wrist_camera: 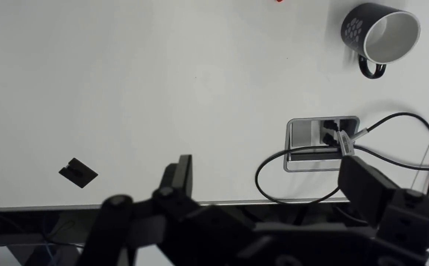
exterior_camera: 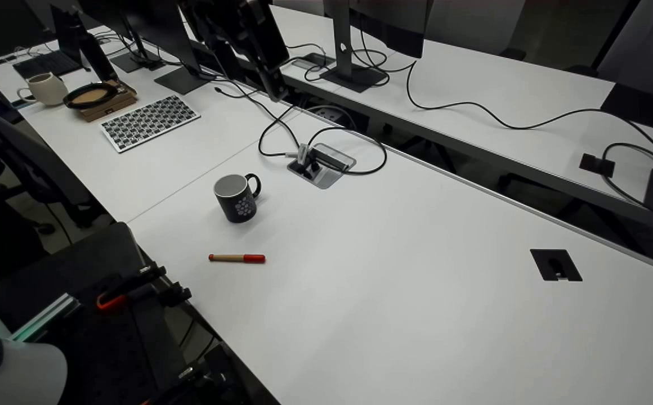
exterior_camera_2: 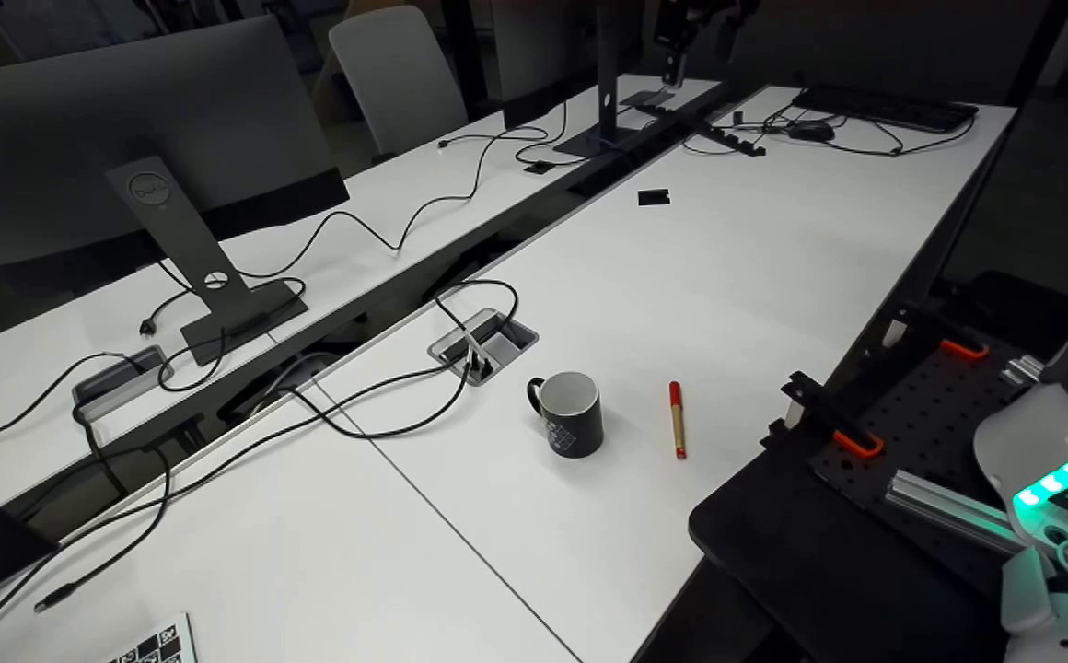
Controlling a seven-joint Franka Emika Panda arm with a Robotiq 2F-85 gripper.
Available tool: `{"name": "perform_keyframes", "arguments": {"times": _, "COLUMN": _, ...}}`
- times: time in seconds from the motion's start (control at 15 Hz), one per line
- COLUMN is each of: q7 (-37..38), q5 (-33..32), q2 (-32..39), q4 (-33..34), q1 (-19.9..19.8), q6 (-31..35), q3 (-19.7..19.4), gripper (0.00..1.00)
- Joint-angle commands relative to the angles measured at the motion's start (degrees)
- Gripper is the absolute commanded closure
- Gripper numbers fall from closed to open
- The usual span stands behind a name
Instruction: Move the mug slightly to the right
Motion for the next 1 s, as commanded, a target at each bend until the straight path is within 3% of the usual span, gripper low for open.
{"name": "perform_keyframes", "arguments": {"times": 0.0, "q7": 0.05, "q5": -0.08, "q2": 0.13, "q4": 0.12, "q1": 0.08, "q6": -0.08, "q3": -0.07, "gripper": 0.00}}
{"name": "perform_keyframes", "arguments": {"times": 0.27, "q7": -0.02, "q5": -0.28, "q2": 0.39, "q4": -0.15, "q1": 0.02, "q6": 0.55, "q3": -0.05, "gripper": 0.00}}
{"name": "perform_keyframes", "arguments": {"times": 0.93, "q7": -1.99, "q5": -0.95, "q2": 14.23, "q4": 5.35, "q1": 6.75, "q6": 3.15, "q3": 6.53, "gripper": 0.00}}
